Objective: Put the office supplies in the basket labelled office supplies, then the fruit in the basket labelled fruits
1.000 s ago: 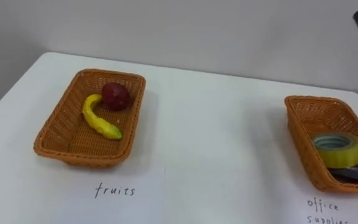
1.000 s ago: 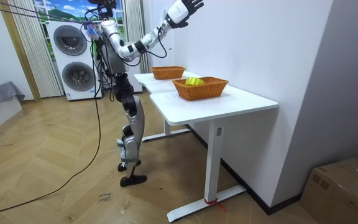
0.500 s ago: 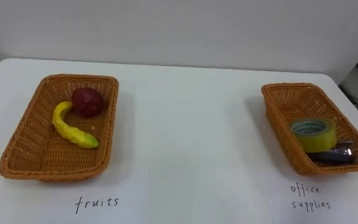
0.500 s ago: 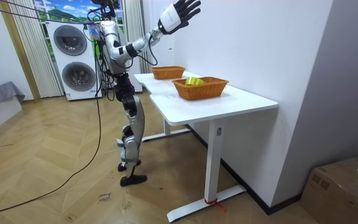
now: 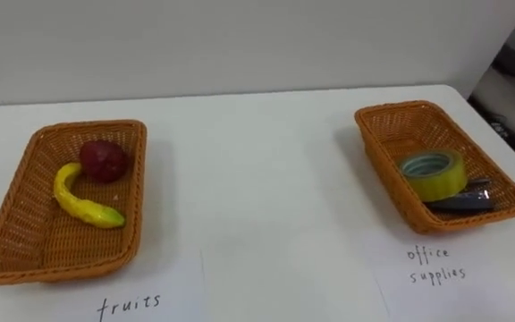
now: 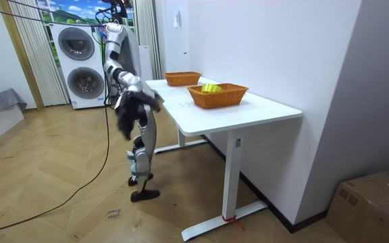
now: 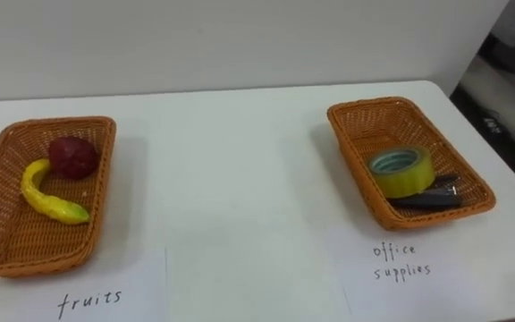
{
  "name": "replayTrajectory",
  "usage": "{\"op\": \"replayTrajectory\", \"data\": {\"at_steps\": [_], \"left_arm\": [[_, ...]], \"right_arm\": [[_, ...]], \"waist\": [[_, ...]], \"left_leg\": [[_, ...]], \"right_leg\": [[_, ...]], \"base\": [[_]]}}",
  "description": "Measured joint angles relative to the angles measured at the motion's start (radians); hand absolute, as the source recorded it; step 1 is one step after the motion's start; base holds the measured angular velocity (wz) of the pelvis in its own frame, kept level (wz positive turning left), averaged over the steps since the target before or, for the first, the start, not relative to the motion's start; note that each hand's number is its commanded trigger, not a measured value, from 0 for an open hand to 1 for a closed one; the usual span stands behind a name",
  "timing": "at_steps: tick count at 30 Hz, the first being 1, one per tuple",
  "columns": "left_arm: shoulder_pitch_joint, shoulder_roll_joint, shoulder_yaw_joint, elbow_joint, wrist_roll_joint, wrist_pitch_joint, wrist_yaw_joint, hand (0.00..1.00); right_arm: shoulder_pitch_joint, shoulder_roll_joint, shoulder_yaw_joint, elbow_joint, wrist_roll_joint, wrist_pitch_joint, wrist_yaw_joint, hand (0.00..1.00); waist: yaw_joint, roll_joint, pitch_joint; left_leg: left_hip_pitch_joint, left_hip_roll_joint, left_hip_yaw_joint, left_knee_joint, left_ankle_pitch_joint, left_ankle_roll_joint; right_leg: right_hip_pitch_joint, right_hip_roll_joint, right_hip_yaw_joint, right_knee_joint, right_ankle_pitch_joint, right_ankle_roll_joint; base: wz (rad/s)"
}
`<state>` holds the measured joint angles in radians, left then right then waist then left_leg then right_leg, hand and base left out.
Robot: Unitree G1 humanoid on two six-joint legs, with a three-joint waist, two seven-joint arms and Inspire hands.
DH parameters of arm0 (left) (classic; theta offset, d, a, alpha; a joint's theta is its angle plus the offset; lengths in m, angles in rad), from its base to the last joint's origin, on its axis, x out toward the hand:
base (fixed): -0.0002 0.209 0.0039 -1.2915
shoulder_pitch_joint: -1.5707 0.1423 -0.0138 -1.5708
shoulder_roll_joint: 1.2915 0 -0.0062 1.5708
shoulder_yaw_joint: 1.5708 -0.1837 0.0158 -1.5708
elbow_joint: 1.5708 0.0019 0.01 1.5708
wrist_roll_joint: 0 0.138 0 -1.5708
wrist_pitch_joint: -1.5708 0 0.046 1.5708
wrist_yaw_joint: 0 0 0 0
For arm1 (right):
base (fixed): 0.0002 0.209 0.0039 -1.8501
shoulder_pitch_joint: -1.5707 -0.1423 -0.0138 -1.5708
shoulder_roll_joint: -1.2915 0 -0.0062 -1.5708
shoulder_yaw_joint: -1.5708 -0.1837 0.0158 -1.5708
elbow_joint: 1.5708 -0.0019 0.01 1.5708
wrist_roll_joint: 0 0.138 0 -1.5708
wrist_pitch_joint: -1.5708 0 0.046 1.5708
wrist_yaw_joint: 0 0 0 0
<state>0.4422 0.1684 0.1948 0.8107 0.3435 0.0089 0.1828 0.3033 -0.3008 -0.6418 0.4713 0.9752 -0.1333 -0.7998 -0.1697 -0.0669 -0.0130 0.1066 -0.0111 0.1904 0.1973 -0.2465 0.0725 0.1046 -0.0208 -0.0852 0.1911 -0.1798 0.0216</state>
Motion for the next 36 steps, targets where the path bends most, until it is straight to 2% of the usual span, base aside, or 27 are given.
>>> {"op": "replayTrajectory", "data": {"at_steps": [8,10,12,16,19,21,23,25,26,28,31,36], "left_arm": [[-0.019,-0.022,-0.003,-0.027,-0.035,0.015,0.002,0.0],[-0.019,-0.031,-0.003,-0.027,-0.035,0.015,0.002,0.0],[-0.024,-0.043,-0.005,-0.027,-0.035,0.018,0.0,0.0],[-0.027,-0.062,-0.003,0.003,-0.026,0.036,-0.014,0.0],[-0.04,-0.064,-0.005,0.048,-0.027,0.037,-0.02,0.0],[-0.042,-0.065,-0.013,0.075,-0.026,0.037,-0.022,0.0],[-0.046,-0.065,-0.014,0.094,-0.026,0.039,-0.035,0.0],[-0.051,-0.062,-0.023,0.121,-0.026,0.057,-0.039,0.0],[-0.053,-0.061,-0.024,0.128,-0.026,0.058,-0.039,0.0],[-0.054,-0.054,-0.031,0.156,-0.026,0.064,-0.039,0.0],[-0.058,-0.056,-0.039,0.17,-0.026,0.075,-0.04,0.0],[-0.076,-0.061,-0.065,0.193,-0.024,0.083,-0.048,0.0]], "right_arm": [[0.045,0.12,0.001,0.238,0.069,-0.001,-0.006,0.0],[0.049,0.142,0.038,0.331,0.1,-0.002,0.018,0.0],[0.037,0.146,0.07,0.419,0.118,0.002,0.049,0.0],[-0.01,0.155,0.1,0.582,0.119,0.042,0.157,0.0],[-0.017,0.158,0.156,0.64,0.115,0.08,0.272,0.0],[-0.017,0.157,0.21,0.674,0.101,0.088,0.352,0.0],[-0.018,0.156,0.273,0.702,0.031,0.112,0.436,0.0],[-0.027,0.15,0.348,0.739,-0.071,0.144,0.54,0.0],[-0.029,0.151,0.357,0.742,-0.108,0.153,0.562,0.0],[-0.041,0.15,0.398,0.766,-0.253,0.164,0.636,0.0],[-0.05,0.146,0.479,0.789,-0.35,0.179,0.703,0.0],[-0.087,0.148,0.547,0.824,-0.431,0.201,0.771,0.0]], "waist": [[0.003,0.009,0.0044],[0.01,0.015,0.0036],[0.011,0.023,0.0031],[0.014,0.044,0.0023],[0.016,0.048,0.0034],[0.023,0.048,0.0036],[0.043,0.048,0.0044],[0.057,0.048,0.0046],[0.061,0.048,0.0048],[0.071,0.048,0.0052],[0.1,0.047,0.0066],[0.128,0.05,0.0113]], "left_leg": [[-0.009,0.0,0.002,0.001,0.001,0.0],[-0.009,0.0,0.002,0.0,0.001,0.0],[-0.009,-0.001,0.002,-0.001,0.0,0.0],[-0.006,-0.001,0.006,-0.006,0.001,0.0],[-0.002,0.0,0.004,-0.007,0.001,-0.001],[0.01,0.0,0.004,-0.012,0.001,-0.001],[0.024,-0.001,0.004,-0.018,0.001,-0.001],[0.028,-0.001,0.003,-0.019,0.001,-0.001],[0.028,-0.001,0.003,-0.018,0.0,-0.001],[0.029,-0.001,-0.004,-0.017,0.0,-0.001],[0.031,-0.001,-0.004,-0.016,0.0,-0.002],[0.029,-0.001,-0.012,-0.007,-0.004,-0.003]], "right_leg": [[-0.019,0.0,0.002,0.015,0.0,0.0],[-0.02,0.0,0.002,0.014,0.0,0.0],[-0.021,0.0,0.003,0.015,0.0,0.0],[-0.023,0.003,0.024,0.014,0.0,0.0],[-0.02,0.004,0.016,0.012,0.0,0.0],[-0.011,0.004,0.013,0.012,0.0,0.0],[-0.002,0.006,0.015,0.012,0.0,0.0],[0.002,0.005,0.016,0.013,0.0,-0.001],[0.002,0.005,0.015,0.012,0.0,-0.001],[0.009,0.003,-0.006,0.01,0.0,-0.001],[0.019,0.004,-0.009,-0.009,0.001,-0.003],[0.024,0.004,-0.018,-0.008,0.001,-0.003]], "base": [[-0.02],[0.0],[0.0],[-0.04],[0.0],[-0.05],[-0.08],[-0.02],[0.03],[0.09],[0.01],[0.05]]}}
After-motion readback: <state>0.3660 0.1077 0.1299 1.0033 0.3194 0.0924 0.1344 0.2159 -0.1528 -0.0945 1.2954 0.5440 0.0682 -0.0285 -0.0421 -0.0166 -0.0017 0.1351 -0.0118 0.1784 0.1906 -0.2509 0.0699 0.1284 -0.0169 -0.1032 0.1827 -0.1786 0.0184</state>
